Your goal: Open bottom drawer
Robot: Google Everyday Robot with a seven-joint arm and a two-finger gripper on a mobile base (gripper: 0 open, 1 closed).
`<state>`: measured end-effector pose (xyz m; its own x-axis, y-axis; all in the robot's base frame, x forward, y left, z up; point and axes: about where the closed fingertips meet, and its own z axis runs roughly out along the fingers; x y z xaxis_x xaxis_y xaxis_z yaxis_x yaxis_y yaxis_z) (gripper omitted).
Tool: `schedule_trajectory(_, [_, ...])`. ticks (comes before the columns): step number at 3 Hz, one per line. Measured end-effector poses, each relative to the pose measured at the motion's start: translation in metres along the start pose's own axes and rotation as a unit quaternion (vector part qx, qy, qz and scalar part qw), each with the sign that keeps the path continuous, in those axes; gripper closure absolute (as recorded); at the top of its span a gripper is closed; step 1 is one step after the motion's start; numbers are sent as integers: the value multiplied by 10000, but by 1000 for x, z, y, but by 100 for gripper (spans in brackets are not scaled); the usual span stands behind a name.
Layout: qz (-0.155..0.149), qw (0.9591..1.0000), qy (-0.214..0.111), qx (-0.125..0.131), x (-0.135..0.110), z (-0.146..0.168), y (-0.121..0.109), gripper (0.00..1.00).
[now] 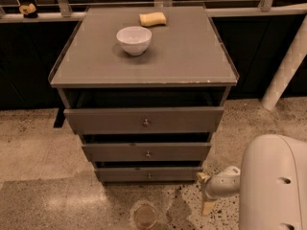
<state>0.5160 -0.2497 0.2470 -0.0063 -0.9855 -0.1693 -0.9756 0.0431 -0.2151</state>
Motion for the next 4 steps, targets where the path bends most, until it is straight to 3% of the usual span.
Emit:
schedule_trajectory(1, [-18, 9999, -57, 84, -3, 1, -4, 0])
schedule_trajectory(2, [-15, 9999, 6, -137, -4, 15, 1, 0])
schedule_trajectory(3, [-202, 9983, 12, -544, -17, 48, 3, 0])
schedule_trajectory(4, [-558, 9961, -39, -680, -31, 73, -7, 0])
